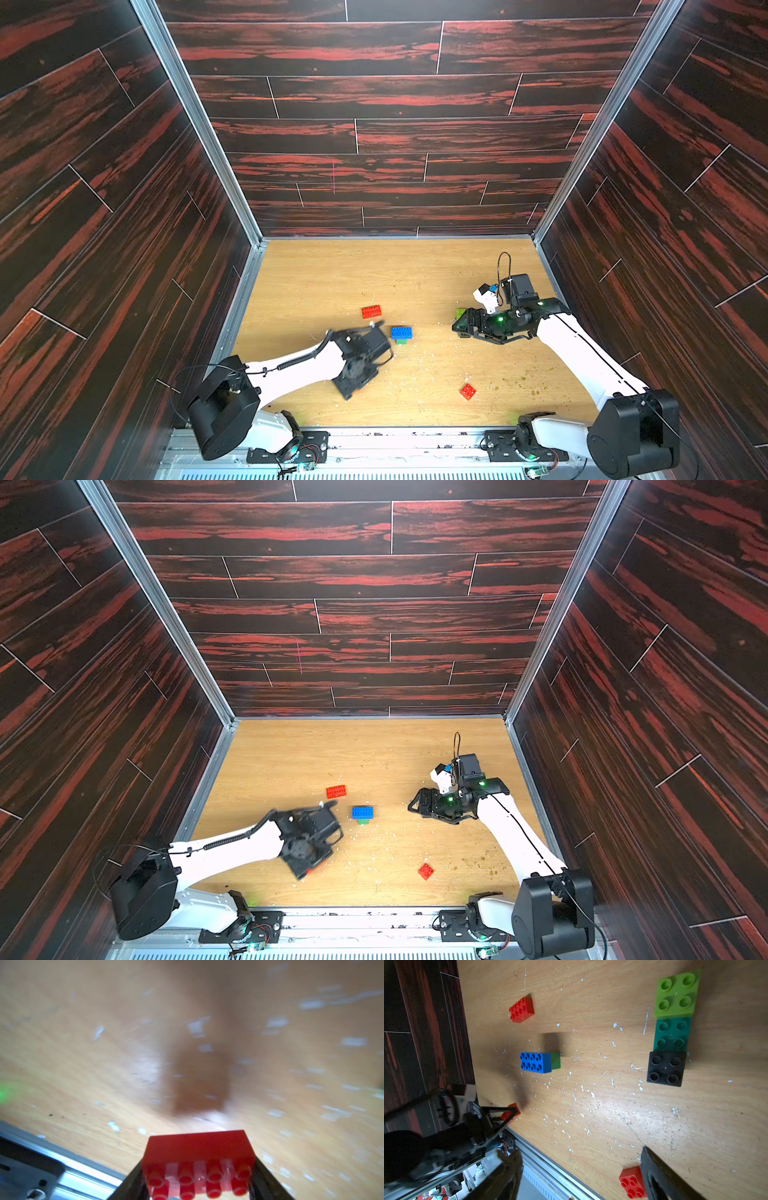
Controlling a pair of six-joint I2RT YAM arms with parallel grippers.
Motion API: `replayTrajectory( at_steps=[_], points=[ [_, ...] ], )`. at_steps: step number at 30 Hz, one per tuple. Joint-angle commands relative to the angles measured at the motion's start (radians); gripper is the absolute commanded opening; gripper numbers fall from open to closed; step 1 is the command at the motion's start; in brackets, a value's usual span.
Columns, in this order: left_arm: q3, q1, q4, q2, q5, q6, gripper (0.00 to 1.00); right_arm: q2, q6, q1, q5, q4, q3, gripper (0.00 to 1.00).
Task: Assemble a carrot with lego
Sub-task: Pick up the lego brick from the center of the board, then assemble the lego brick with the lego brick.
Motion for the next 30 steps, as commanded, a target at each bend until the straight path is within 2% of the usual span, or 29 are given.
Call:
replayTrajectory(
  at_steps=[1, 7, 12, 18, 30],
  points=[
    [0.15, 0.008, -0.15, 0.052, -0.086, 0.123, 0.51, -0.026, 0.009, -0.004, -0.009, 0.008, -0.007, 0.9],
    [0.439, 0.027, -0.24, 0.16, -0.133, 0.311, 0.49, -0.039, 0.01, -0.006, -0.007, 0.008, -0.017, 0.9],
    [0.652, 0.05, -0.243, 0.29, -0.093, 0.493, 0.48, -0.043, 0.012, -0.009, -0.017, 0.012, -0.023, 0.9],
    [0.848, 0.058, -0.304, 0.458, -0.033, 0.651, 0.47, -0.046, 0.02, -0.013, -0.038, 0.021, -0.028, 0.9],
    [0.898, 0.084, -0.242, 0.56, 0.038, 0.754, 0.46, -0.03, 0.041, -0.014, -0.077, 0.052, -0.041, 0.9]
  ],
)
